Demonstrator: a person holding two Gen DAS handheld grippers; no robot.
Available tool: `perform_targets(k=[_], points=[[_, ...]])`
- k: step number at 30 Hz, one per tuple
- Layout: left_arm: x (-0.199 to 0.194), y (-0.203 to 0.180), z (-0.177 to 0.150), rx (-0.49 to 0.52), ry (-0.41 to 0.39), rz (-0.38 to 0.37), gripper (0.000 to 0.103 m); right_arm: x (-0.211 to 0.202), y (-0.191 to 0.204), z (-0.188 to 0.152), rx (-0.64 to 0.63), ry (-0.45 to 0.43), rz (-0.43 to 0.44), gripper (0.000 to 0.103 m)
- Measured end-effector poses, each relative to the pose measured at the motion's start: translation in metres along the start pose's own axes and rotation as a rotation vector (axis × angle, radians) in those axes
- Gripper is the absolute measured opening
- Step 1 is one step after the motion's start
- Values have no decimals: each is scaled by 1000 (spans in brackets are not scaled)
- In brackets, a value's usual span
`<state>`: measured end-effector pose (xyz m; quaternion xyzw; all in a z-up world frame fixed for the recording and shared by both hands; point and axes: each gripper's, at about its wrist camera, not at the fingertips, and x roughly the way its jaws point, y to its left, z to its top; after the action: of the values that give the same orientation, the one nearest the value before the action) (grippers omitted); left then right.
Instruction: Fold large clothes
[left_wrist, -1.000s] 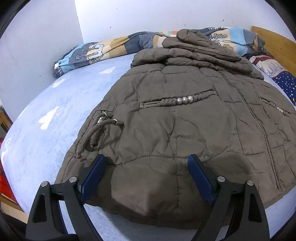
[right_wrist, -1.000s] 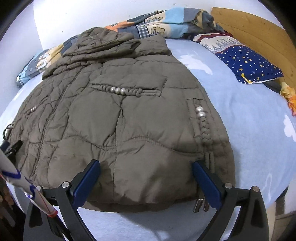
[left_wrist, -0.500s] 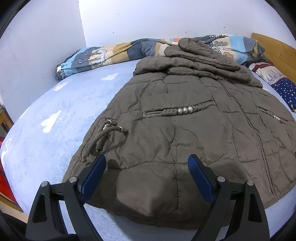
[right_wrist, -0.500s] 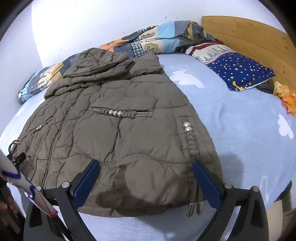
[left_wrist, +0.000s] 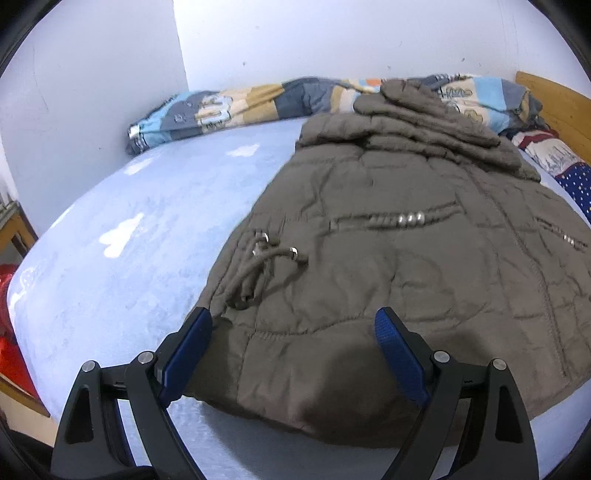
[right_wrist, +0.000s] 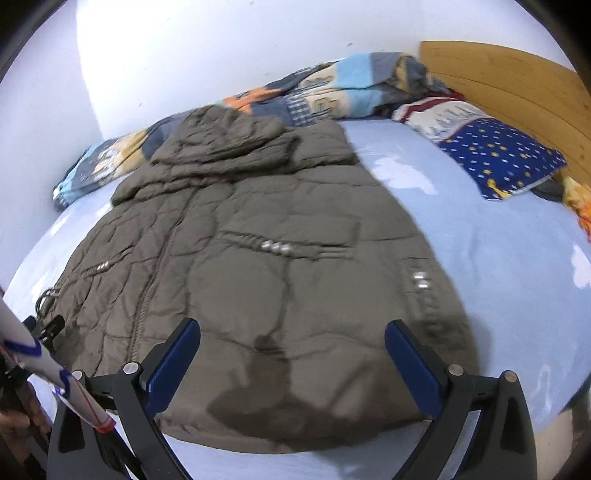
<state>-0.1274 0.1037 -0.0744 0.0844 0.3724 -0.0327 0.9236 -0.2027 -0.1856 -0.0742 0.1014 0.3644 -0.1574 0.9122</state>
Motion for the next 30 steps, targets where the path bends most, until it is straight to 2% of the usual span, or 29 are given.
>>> perform_targets(k=[4, 8, 11, 14, 17, 19, 21, 23, 25, 28, 30], points=[[0, -2, -3, 35, -2, -1, 89, 12, 16, -4, -43, 46, 25, 102], [-11, 17, 11, -33, -7, -58, 89, 35, 29, -16, -106, 155, 35, 102], [-25, 52, 28, -134, -23, -95, 89, 17, 17, -9, -73, 87, 63, 100], [-21, 97, 33, -274, 37, -112, 89, -7, -14, -1, -8, 5, 3, 100], [1, 134, 25, -457, 161, -180, 89, -20, -63, -2, 141, -12, -42, 100], [16, 147, 14, -594, 227, -257, 89, -24, -102, -8, 304, -8, -35, 100], [23, 149, 9, -646, 256, -301, 87, -25, -137, -17, 466, -7, -8, 100], [22, 144, 8, -642, 248, -305, 87, -27, -163, -31, 614, -13, 25, 100], [20, 133, 10, -619, 235, -330, 87, -24, -175, -37, 695, -7, 66, 100], [23, 120, 7, -616, 244, -376, 87, -18, -181, -44, 762, 10, 119, 100], [22, 113, 6, -593, 241, -356, 87, -16, -183, -50, 794, 25, 136, 100]])
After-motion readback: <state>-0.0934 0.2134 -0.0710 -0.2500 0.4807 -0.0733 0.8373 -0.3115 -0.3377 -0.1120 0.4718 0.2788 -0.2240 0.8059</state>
